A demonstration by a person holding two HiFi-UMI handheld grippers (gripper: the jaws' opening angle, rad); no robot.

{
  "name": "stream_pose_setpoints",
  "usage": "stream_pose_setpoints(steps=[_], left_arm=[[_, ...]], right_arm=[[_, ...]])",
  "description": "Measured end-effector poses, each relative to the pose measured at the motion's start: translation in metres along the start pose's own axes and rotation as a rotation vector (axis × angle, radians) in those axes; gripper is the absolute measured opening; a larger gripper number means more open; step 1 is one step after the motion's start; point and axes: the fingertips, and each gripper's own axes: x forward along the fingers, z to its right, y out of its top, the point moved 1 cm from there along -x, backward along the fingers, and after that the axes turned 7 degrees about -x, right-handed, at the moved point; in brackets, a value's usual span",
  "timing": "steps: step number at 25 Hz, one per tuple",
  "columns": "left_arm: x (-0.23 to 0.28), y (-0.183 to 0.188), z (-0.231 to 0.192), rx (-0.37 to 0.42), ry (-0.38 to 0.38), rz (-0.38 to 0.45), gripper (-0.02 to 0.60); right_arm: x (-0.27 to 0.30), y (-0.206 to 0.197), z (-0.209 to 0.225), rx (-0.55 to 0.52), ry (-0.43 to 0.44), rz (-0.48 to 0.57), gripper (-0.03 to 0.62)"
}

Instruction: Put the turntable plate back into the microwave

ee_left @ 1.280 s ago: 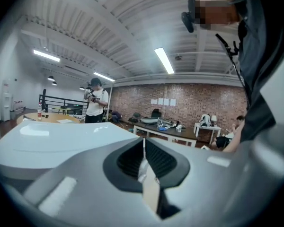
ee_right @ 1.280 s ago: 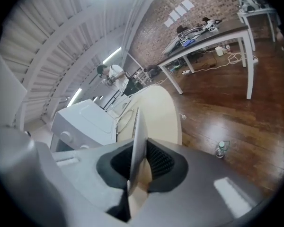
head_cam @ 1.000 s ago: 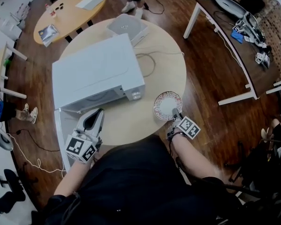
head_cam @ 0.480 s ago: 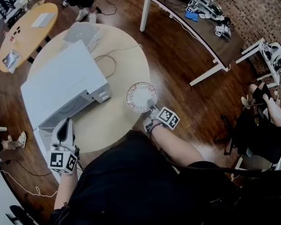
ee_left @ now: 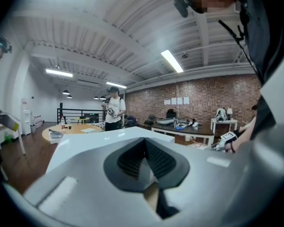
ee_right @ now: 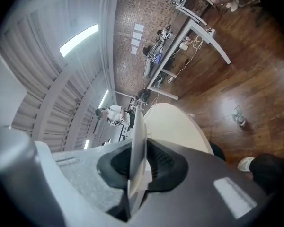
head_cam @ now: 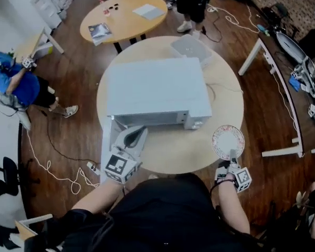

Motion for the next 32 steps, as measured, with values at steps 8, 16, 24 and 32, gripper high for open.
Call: stream_pose_setpoints(steps=[8, 16, 24, 32], left_arm=[[0.006, 0.006, 0.020, -0.008, -0.013, 0.007, 0.005], [-0.013, 0.002, 0.002, -0.024, 0.041, 0.049, 0.005], [-0.043, 0.008, -0.009, -0.025, 0.073, 0.085, 0.005], [-0.066, 0.013, -0.017, -0.029, 0.097, 0.105, 0.005]], right_arm=[[-0.003, 0.008, -0.019, 0.077, -0.052, -0.007, 0.034], [0.014, -0.010, -0.040, 0.053, 0.014, -0.035, 0.034], [0.016, -0.025, -0.045, 0.026, 0.045, -0.048, 0.034], [0.012, -0.047, -0.064, 0.044, 0.059, -0.074, 0.034]])
